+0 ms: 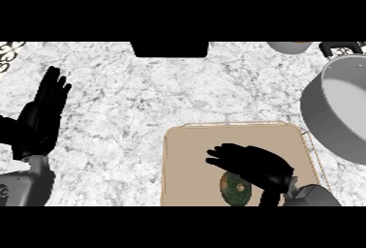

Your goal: Pick the squash from the tray and place it in the pot

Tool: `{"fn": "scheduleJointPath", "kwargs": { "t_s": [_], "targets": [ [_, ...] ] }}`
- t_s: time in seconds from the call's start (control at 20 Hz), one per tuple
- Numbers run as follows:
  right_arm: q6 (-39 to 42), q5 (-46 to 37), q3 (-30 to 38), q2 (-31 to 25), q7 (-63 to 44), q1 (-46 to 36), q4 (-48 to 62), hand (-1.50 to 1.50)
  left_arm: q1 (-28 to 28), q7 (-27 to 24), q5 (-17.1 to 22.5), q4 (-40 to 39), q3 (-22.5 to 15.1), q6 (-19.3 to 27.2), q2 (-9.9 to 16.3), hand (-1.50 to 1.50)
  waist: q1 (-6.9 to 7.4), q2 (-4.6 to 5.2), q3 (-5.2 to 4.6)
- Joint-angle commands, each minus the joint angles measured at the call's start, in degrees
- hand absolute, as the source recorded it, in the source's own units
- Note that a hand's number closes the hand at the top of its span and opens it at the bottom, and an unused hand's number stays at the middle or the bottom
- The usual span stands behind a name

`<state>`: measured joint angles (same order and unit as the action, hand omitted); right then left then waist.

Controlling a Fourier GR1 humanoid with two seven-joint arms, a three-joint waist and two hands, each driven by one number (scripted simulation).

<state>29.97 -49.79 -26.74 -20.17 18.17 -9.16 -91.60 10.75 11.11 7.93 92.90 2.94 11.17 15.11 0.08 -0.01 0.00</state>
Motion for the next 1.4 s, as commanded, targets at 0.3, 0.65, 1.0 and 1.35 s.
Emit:
{"fn": "scheduleJointPath", "kwargs": {
  "t_s": [0.3, 0.65, 1.0, 1.35],
  "targets": [
    [-4.53, -7.69, -1.83, 2.18, 9.44, -3.41, 5.29, 1.50, 0.90, -1.27, 0.20, -3.02, 3.19, -3.40, -0.13, 0.00, 0.00, 0.04, -0.01],
    [-6.44, -10.46, -3.29, 3.31, 10.81, 1.75, 1.93, 1.50, 0.03, 3.11, -1.26, 1.79, 2.45, -3.14, -0.50, 0.00, -0.03, -0.03, 0.00],
    [-5.60, -11.65, 5.92, 12.80, -17.88, 13.36, -3.01, 1.50, -1.87, 1.20, -1.48, 0.83, 3.78, -1.70, -0.57, 0.00, -2.94, -0.64, -0.17],
    [-7.92, -12.80, 2.46, 19.94, -32.99, 20.26, -25.52, 1.50, -1.68, 1.30, -0.43, 1.73, 4.39, -3.47, 0.37, 0.00, -1.49, -0.38, -0.06]
  ]
}}
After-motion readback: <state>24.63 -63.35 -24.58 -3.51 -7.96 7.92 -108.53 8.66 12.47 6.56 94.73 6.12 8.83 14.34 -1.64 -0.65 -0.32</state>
